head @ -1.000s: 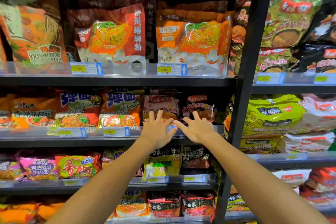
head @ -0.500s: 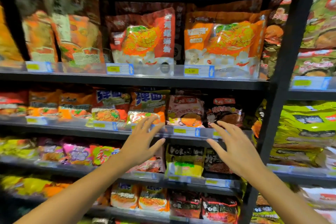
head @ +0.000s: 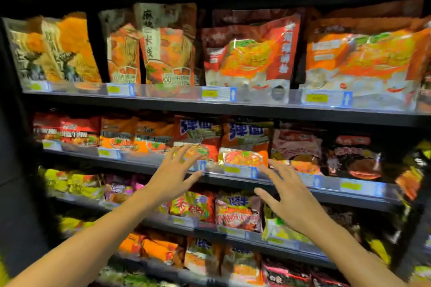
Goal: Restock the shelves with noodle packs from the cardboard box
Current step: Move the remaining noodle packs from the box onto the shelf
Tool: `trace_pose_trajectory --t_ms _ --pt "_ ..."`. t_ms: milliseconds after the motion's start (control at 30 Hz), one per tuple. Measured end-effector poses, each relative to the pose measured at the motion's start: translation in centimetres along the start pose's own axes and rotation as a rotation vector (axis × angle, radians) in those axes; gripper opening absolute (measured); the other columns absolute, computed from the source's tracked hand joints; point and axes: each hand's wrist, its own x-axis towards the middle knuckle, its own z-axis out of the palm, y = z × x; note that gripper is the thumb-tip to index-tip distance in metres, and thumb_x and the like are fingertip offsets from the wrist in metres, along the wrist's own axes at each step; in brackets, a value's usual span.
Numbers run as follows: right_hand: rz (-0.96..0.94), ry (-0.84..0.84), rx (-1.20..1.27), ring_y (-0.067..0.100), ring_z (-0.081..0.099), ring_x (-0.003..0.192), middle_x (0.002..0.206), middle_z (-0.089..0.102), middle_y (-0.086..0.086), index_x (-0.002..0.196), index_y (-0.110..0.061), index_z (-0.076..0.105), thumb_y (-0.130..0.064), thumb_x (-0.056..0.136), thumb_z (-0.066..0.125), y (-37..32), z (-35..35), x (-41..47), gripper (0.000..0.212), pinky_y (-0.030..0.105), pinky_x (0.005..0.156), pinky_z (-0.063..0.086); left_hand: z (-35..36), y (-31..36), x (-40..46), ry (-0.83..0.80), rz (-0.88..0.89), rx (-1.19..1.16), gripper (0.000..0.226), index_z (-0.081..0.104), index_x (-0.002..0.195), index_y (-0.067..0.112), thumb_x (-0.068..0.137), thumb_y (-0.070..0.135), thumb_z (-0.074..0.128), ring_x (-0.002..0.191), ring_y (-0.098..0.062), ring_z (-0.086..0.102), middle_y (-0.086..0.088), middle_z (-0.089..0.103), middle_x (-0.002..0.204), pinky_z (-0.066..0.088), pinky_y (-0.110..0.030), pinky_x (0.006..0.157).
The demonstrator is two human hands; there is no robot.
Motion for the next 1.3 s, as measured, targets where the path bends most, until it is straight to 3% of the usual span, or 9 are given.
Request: trace_pose_trajectory --t_ms 133,267,333,500,767,933,1067,1167,1300 --pt "0.067 0.042 -0.040 0.016 0.005 0.151 0.163 0.007 -0.012 0.151 -0.042 0.029 -0.068 0.095 0.029 -4.0 3.4 4.6 0.061 0.042 0.122 0.021 0.5 -4.6 2.5 -0.011 0.138 0.017 0.071 0.032 0.149 0.045 0.089 0.077 0.012 0.149 -0.033 0.006 0.004 0.007 0.165 0.023 -0.055 0.119" --pt "0.206 0.107 -0.162 0.031 0.012 0.150 0.164 0.016 -0.006 0.141 -0.044 0.043 -0.081 0.082 -0.002 -7.2 6.2 9.3 0.083 0.053 0.120 0.020 0.7 -6.7 4.7 -0.093 0.228 0.085 0.076 0.027 0.152 0.044 0.085 0.077 0.008 0.147 -0.039 0.007 -0.005 0.008 0.165 0.025 -0.053 0.117" --pt "0.258 0.111 -0.206 0.036 0.013 0.150 0.164 0.018 -0.004 0.143 -0.046 0.043 -0.083 0.077 -0.014 -8.1 7.1 10.4 0.094 0.055 0.121 0.016 0.8 -7.0 5.2 -0.092 0.246 0.115 0.075 0.022 0.152 0.046 0.085 0.073 0.005 0.146 -0.040 0.007 -0.008 0.008 0.165 0.027 -0.054 0.116" --pt "0.283 0.059 -0.172 0.034 0.001 0.152 0.165 0.009 -0.005 0.145 -0.051 0.035 -0.088 0.077 -0.005 -8.5 7.3 10.2 0.087 0.055 0.122 0.008 1.3 -6.3 5.4 -0.135 0.308 0.094 0.082 0.009 0.154 0.050 0.079 0.081 -0.001 0.149 -0.044 -0.003 -0.014 -0.003 0.165 0.016 -0.055 0.119" --pt "0.343 0.016 -0.198 0.036 0.004 0.151 0.166 0.009 -0.003 0.146 -0.055 0.030 -0.091 0.057 -0.025 -7.4 6.4 10.9 0.111 0.053 0.121 0.014 1.7 -4.5 5.2 -0.069 0.269 0.141 0.061 0.006 0.154 0.048 0.099 0.065 0.022 0.148 -0.044 -0.002 -0.014 0.000 0.164 0.017 -0.053 0.120" --pt "0.222 0.232 -0.176 0.037 0.018 0.148 0.160 0.029 0.003 0.142 -0.040 0.048 -0.080 0.085 0.010 -9.2 7.9 11.6 0.079 0.059 0.118 0.021 0.8 -7.6 3.7 -0.004 0.275 0.010 0.059 0.022 0.154 0.041 0.100 0.063 0.027 0.151 -0.031 -0.002 -0.002 0.002 0.166 0.013 -0.050 0.123" --pt "0.024 0.366 -0.044 0.030 0.020 0.149 0.159 0.030 -0.003 0.143 -0.036 0.047 -0.063 0.093 0.035 -13.2 9.6 13.0 0.058 0.057 0.115 0.030 -0.2 -14.6 1.8 0.152 0.222 0.009 0.060 0.035 0.151 0.035 0.098 0.062 0.030 0.151 -0.031 0.009 -0.002 0.016 0.164 0.015 -0.049 0.121" --pt "-0.117 0.351 -0.003 0.025 0.017 0.150 0.160 0.027 -0.006 0.144 -0.035 0.046 -0.056 0.095 0.046 -17.3 11.1 14.9 0.053 0.054 0.114 0.033 -1.4 -20.7 0.8 0.156 0.091 0.031 0.062 0.037 0.151 0.035 0.097 0.064 0.027 0.149 -0.034 0.011 -0.004 0.018 0.163 0.020 -0.054 0.119" --pt "-0.197 0.179 0.091 0.020 0.003 0.153 0.164 0.008 -0.012 0.147 -0.041 0.038 -0.062 0.095 0.038 -22.7 13.3 17.6 0.056 0.048 0.117 0.030 -2.0 -27.4 -0.6 0.102 -0.011 0.084 0.064 0.034 0.152 0.038 0.095 0.066 0.024 0.149 -0.035 0.008 -0.006 0.013 0.165 0.019 -0.055 0.119"
